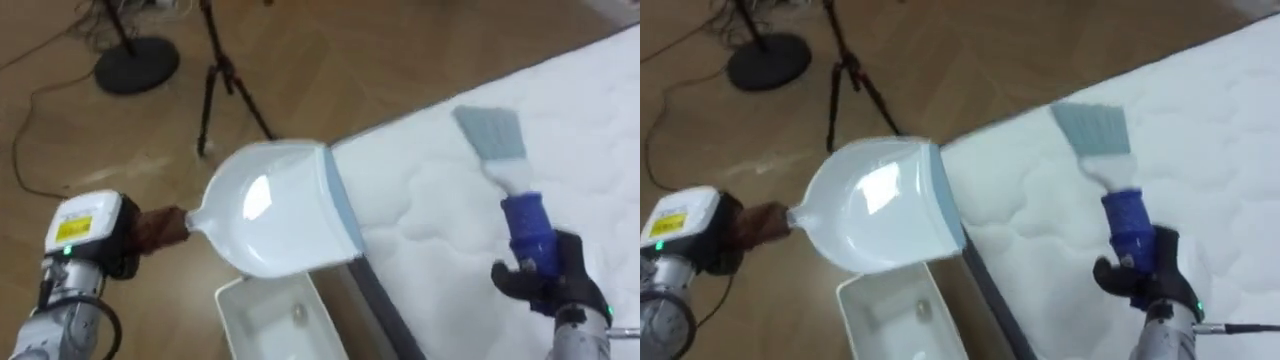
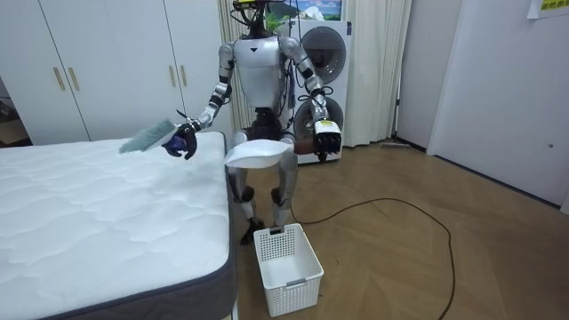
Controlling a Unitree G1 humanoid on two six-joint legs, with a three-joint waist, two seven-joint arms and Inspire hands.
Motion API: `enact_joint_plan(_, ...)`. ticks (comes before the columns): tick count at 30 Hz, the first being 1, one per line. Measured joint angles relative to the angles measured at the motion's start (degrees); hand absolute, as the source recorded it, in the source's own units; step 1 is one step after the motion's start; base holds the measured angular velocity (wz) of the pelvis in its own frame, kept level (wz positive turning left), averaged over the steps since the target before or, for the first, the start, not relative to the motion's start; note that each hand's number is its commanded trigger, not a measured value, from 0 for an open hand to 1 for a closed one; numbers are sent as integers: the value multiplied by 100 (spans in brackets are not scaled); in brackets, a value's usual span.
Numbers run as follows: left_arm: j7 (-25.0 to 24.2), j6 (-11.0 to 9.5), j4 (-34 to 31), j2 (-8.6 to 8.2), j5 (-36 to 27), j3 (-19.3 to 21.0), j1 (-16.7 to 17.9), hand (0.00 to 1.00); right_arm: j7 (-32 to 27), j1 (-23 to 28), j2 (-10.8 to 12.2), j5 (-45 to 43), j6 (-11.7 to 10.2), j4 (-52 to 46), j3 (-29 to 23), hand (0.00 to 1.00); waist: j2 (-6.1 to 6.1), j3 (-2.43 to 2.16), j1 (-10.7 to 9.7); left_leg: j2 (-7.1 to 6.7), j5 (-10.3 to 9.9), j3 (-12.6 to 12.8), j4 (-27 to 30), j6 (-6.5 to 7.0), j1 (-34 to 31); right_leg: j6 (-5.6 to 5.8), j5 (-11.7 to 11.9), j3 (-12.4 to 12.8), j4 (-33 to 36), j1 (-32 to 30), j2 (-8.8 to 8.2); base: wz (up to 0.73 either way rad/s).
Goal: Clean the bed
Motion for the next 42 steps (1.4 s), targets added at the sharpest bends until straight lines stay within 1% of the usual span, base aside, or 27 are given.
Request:
enact_joint_plan(1, -1, 78, -1, -25, -35, 1, 7, 100, -12, -46, 1, 17, -12, -8, 20, 0, -36, 12, 67, -5, -1, 262, 6, 1, 17, 70, -39, -92, 33, 235, -210, -115)
enact_joint_plan(2, -1, 116, -1, -46, -77, 0, 6, 100, -17, -59, 1, 39, -12, -7, 35, 0, -61, 12, 114, -7, -1, 381, 29, 0, 16, 82, -40, -135, -32, 316, -296, -125)
enact_joint_plan(3, -1, 189, 0, -89, -142, 8, 7, 100, -24, -88, 1, 83, -12, -8, 105, 0, -142, 43, 213, -14, -1, 505, 94, 1, 2, 192, -58, -149, -362, 406, -423, -133)
enact_joint_plan(4, -2, 202, 1, -135, -222, 20, 28, 100, 19, -81, 5, 65, -11, -10, 148, 0, -173, 69, 309, -4, 5, 242, 165, -7, -87, 255, -94, -177, -675, 409, -345, -138)
enact_joint_plan(5, -2, 197, 1, -150, -236, 23, 59, 100, 47, -82, 6, 47, -10, -13, 161, 0, -172, 68, 346, -4, 26, 77, 178, -35, -133, 268, -86, -128, -853, 418, -294, -132)
enact_joint_plan(6, -4, 185, 7, -152, -364, 23, 88, 100, 114, -80, 4, 48, -10, -43, 185, 0, -171, 67, 363, -5, 44, -185, 215, -61, -227, 316, -60, 18, -1169, 431, -163, -112)
enact_joint_plan(8, -17, 183, 42, -174, -596, 21, 89, 100, 238, -68, 4, 69, -10, -47, 185, 0, -159, 60, 231, 23, 66, -179, 205, -83, -271, 415, -4, 94, -1505, 506, -71, -67)
enact_joint_plan(10, -25, 154, 40, -196, -843, 5, 119, 100, 311, 13, 6, 109, -11, -32, 170, 0, -155, 54, -80, 126, 98, -48, 213, -100, -240, 358, 75, 143, -1554, 492, 13, -28)
enact_joint_plan(13, -48, 152, 40, -215, -846, 5, 246, 100, 349, 17, 14, 114, -11, 13, 89, 0, -162, 53, -275, 251, 135, 179, 208, -156, -134, 253, 174, 168, -1647, 480, 109, -45)
enact_joint_plan(15, -105, 154, 42, -252, -839, 4, 331, 100, 380, 36, 17, 110, -12, 34, 9, 0, -179, 44, -427, 288, 166, 211, 207, -184, -90, 233, 181, 232, -1651, 487, 160, -15)
enact_joint_plan(16, -138, 152, 41, -276, -836, 3, 351, 100, 419, 92, 27, 106, -17, 35, -90, 0, -200, 25, -498, 308, 197, 210, 202, -197, -85, 211, 171, 271, -1671, 493, 200, -6)
enact_joint_plan(20, -211, 153, 42, -317, -843, -6, 403, 100, 481, 292, 52, 31, -33, 7, -312, 0, -217, -11, -538, 412, 253, 210, 276, -256, -80, 110, 236, 319, -1812, 517, 327, -14)
enact_joint_plan(21, -226, 152, 60, -347, -840, -17, 422, 100, 509, 320, 51, 26, -58, 6, -366, 0, -214, -12, -539, 434, 267, 180, 281, -281, -47, 88, 251, 441, -1831, 499, 378, -55)
enact_joint_plan(23, -226, 154, 126, -436, -841, -16, 524, 100, 600, 349, 50, 6, -118, -25, -385, 0, -197, -9, -422, 402, 309, -95, 195, -374, 86, 47, 276, 659, -1830, 499, 407, -83)
enact_joint_plan(24, -226, 153, 170, -495, -851, -16, 614, 100, 700, 353, 48, -51, -145, -107, -390, 0, -147, 2, -366, 351, 291, -698, 177, -453, 113, 19, 291, 817, -1835, 498, 497, -101)
enact_joint_plan(25, -231, 153, 186, -551, -886, -17, 718, 100, 783, 382, 49, -86, -146, -260, -384, 0, -85, -4, -337, 251, 267, -1307, 142, -520, 126, 1, 302, 1033, -1838, 481, 586, -102)
enact_joint_plan(26, -239, 152, 190, -586, -901, -17, 752, 100, 815, 397, 49, -85, -147, -328, -383, 0, -60, -1, -329, 222, 250, -1604, 129, -551, 142, -11, 309, 1137, -1837, 473, 631, -102)
enact_joint_plan(27, -242, 138, 209, -644, -914, -17, 820, 100, 890, 399, 49, -78, -148, -409, -365, 0, -21, 2, -306, 171, 211, -2058, 72, -617, 206, -28, 319, 1393, -1829, 450, 731, -102)
enact_joint_plan(28, -243, 58, 293, -660, -951, -17, 850, 100, 963, 399, 50, -74, -149, -434, -338, 0, -5, -11, -295, 133, 201, -2229, -27, -644, 310, -36, 341, 1651, -1825, 423, 823, -103)
enact_joint_plan(29, -243, 19, 335, -667, -971, -16, 863, 100, 1000, 400, 49, -73, -149, -437, -338, 0, -3, -11, -283, 102, 200, -2367, -98, -660, 370, -35, 346, 1800, -1818, 405, 876, -114)
enact_joint_plan(30, -242, -18, 422, -690, -970, -14, 917, 100, 1082, 406, 51, -88, -149, -437, -336, 0, 14, -8, -221, 61, 198, -2609, -253, -687, 537, -42, 386, 2100, -1814, 391, 983, -127)
enact_joint_plan(31, -242, -20, 469, -716, -969, -13, 995, 100, 1108, 433, 54, -157, -148, -435, -311, 0, 24, -8, -155, 54, 171, -2754, -331, -724, 671, -44, 402, 2380, -1814, 379, 1093, -127)
enact_joint_plan(32, -241, -18, 486, -728, -969, -13, 1031, 100, 1109, 445, 54, -204, -147, -435, -294, 0, 23, -7, -157, 49, 162, -2828, -376, -736, 733, -46, 411, 2498, -1809, 373, 1140, -114)
enact_joint_plan(34, -242, -14, 488, -806, -971, 15, 1113, 100, 1138, 455, 124, -455, -144, -436, -278, 0, 20, -11, -156, 53, 62, -2982, -417, -770, 815, -51, 440, 2874, -1703, 247, 1306, -95)
enact_joint_plan(37, -241, -17, 487, -871, -1016, 15, 1129, 100, 1151, 539, 284, -518, -140, -436, -275, 0, -25, -24, -182, 35, 47, -3007, -417, -768, 864, -43, 506, 3290, -1627, 100, 1440, -81)
enact_joint_plan(40, -241, -16, 497, -919, -1057, 12, 1150, 100, 1149, 616, 364, -431, -106, -376, -271, 0, -25, -21, -204, 1, 41, -3125, -418, -757, 1010, -41, 513, 3611, -1625, 112, 1543, -71)
enact_joint_plan(42, -239, -17, 513, -926, -1236, -9, 1154, 100, 1134, 627, 393, -299, -68, -313, -252, 0, -22, -20, -254, -2, 28, -3163, -422, -736, 1089, -43, 518, 3713, -1604, 158, 1582, -42)
